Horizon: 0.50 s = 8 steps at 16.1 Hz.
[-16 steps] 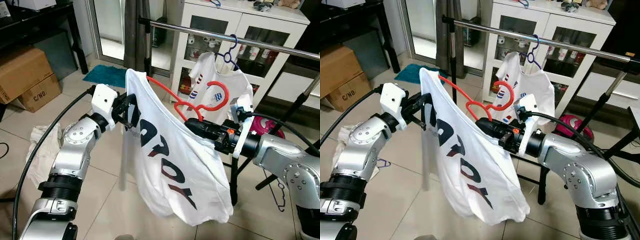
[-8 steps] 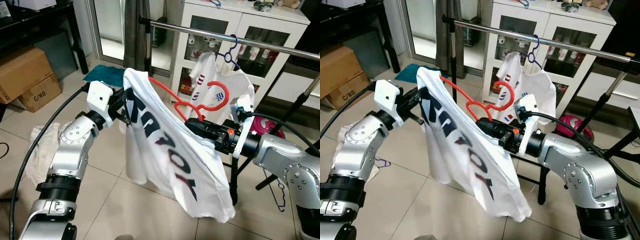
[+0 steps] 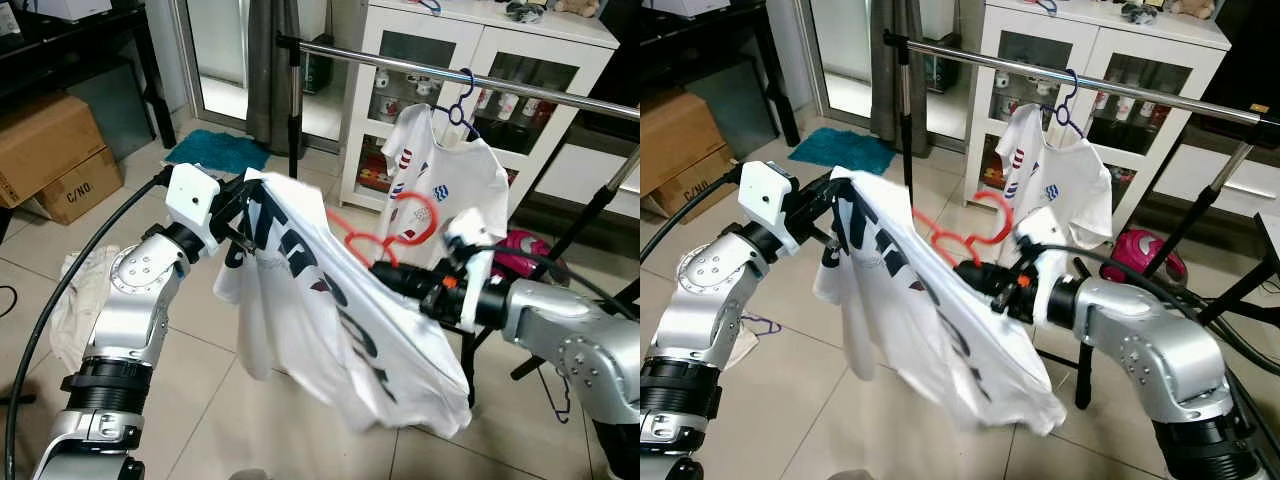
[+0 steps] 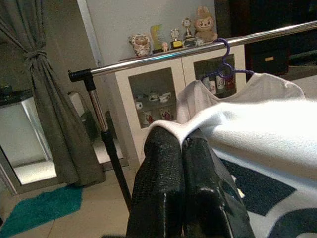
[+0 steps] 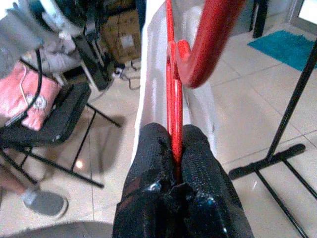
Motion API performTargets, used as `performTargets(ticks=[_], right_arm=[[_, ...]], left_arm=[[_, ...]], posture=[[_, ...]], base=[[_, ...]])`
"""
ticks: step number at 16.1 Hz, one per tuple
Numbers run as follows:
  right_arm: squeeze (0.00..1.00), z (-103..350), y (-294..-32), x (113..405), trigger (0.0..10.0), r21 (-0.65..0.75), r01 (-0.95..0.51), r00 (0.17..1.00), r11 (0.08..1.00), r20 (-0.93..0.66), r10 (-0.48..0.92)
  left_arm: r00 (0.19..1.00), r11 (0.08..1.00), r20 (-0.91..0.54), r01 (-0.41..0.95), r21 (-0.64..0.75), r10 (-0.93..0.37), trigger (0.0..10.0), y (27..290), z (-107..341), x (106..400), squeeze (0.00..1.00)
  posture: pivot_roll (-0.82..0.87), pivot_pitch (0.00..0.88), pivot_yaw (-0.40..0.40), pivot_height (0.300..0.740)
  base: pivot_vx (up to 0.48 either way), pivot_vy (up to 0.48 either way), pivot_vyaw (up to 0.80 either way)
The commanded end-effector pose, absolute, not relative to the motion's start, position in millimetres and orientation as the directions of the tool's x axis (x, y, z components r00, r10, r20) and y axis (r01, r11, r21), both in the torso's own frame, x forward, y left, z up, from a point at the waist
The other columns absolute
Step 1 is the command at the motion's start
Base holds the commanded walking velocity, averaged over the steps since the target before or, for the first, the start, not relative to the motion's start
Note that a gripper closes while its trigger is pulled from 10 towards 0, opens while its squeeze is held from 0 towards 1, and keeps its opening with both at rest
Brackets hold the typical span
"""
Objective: Hang hanger
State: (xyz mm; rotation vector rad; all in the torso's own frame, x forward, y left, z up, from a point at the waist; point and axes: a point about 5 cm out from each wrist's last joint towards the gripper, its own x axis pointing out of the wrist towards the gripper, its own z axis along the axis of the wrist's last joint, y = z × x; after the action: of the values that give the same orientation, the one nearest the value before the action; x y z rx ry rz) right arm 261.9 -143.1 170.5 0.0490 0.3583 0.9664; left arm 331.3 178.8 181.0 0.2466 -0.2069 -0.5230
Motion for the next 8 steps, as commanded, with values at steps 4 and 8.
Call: performTargets(ticks=[4, 8], right_arm=[[0.00, 172.7, -140.5, 263.4, 10.0, 0.197, -0.788, 0.539, 0.583, -0.235, 0.809], [0.00, 177.8, -140.5, 270.9, 10.0, 0.243, -0.744, 0.601, 0.622, -0.162, 0.783]], left_arm=[[0.826, 0.808, 0.111, 0.500, 0.311, -0.553, 0.0, 177.0, 184.7, 330.8, 0.00], [0.744, 0.733, 0.088, 0.617, 0.287, -0.662, 0.0, 156.0, 175.0, 317.3, 0.00]], posture=[[0.08, 0.000, -0.027, 0.740], [0.08, 0.000, -0.022, 0.740]], base=[[0.000, 0.000, 0.00], [0.000, 0.000, 0.00]])
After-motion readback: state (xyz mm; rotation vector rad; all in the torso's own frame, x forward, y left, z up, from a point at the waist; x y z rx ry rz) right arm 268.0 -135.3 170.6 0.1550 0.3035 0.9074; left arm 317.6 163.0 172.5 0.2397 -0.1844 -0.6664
